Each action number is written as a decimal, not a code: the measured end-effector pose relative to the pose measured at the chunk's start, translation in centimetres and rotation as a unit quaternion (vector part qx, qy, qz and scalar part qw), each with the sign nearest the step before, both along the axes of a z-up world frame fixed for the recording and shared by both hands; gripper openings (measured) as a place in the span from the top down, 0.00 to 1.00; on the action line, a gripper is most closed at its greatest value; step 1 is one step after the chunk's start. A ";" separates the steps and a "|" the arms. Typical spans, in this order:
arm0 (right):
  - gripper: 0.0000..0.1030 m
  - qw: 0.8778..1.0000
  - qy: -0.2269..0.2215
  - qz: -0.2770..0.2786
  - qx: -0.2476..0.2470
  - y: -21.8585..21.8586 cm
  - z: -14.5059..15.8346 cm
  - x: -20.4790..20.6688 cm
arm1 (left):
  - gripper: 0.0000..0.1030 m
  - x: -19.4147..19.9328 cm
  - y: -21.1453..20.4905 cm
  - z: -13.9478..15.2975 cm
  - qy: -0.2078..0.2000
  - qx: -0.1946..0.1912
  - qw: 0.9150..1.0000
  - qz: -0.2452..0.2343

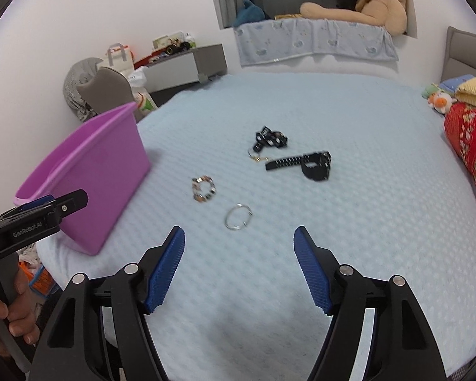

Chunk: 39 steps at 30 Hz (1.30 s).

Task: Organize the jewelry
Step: 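Move both open tools back over the jewelry on the bed, then grasp the beaded bracelet with the left tool while the right tool grasps the silver bangle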

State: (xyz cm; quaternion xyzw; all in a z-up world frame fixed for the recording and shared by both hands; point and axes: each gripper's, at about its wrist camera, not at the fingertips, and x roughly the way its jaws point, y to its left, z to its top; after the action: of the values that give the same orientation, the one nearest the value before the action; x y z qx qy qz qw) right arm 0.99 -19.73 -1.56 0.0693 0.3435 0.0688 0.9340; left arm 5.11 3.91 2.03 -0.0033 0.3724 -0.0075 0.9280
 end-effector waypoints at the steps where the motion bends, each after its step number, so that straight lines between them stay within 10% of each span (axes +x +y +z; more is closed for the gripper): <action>1: 0.34 1.000 0.003 -0.001 -0.001 -0.1 -0.4 0.1 | 0.18 0.4 -0.2 -0.6 0.006 0.002 1.000 -0.001; 39: 0.34 0.993 0.109 -0.012 -0.044 4.2 -12.3 15.0 | 0.18 16.9 -3.2 -12.6 0.089 0.035 0.995 -0.009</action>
State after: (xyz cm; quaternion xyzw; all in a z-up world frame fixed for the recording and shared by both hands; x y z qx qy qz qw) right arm 16.01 -15.57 -13.84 0.0389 0.4448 0.0343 0.8941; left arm 22.04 0.72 -10.62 0.0321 0.4534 -0.0027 0.8907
